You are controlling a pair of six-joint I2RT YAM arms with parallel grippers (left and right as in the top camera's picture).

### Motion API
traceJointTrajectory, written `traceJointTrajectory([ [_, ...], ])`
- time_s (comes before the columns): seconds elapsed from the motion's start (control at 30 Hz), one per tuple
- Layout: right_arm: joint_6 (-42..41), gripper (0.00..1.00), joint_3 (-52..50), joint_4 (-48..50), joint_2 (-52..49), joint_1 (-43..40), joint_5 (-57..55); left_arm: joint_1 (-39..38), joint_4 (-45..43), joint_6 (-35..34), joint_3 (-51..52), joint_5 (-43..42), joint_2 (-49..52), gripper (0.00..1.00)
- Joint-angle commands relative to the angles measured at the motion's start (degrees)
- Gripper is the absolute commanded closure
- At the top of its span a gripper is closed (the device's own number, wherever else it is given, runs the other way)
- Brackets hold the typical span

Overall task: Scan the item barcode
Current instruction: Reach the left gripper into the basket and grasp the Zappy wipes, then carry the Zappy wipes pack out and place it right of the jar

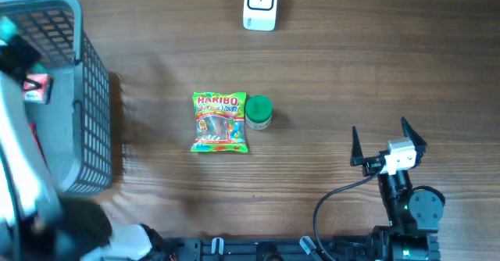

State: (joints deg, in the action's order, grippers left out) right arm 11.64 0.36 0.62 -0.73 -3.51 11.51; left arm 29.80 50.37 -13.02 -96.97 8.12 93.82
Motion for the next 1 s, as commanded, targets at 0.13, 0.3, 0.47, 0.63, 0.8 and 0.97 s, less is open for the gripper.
traceJointTrajectory([
  [0.13, 0.3, 0.0, -0.1, 0.2, 0.5, 0.2, -0.2, -15.4, 0.5, -7.4, -4.0, -21.6, -21.3, 0.75],
  [0.3, 0.3, 0.0, -0.1, 0.2, 0.5, 0.2, -0.2, -40.9, -0.6, -7.4, -3.9, -21.1, -16.1, 0.72],
  [0.47, 0.3, 0.0, -0.1, 0.2, 0.5, 0.2, -0.2, -57.3, -2.3, -10.4, -3.9, -14.1, -2.9, 0.73],
  [0.63, 0.3, 0.0, -0.1, 0.2, 0.5, 0.2, -0.2, -66.2, -4.6, -14.5, -3.9, -14.0, 12.1, 0.73],
  [0.8, 0.3, 0.0, -0.1, 0.2, 0.5, 0.2, -0.2, -71.3, -5.4, -17.7, -3.9, -13.7, 24.5, 0.73],
  [0.97, 0.3, 0.0, -0.1, 0.2, 0.5, 0.2, -0.2, -73.2, -3.9, -17.7, -3.9, -13.8, 32.2, 0.75],
])
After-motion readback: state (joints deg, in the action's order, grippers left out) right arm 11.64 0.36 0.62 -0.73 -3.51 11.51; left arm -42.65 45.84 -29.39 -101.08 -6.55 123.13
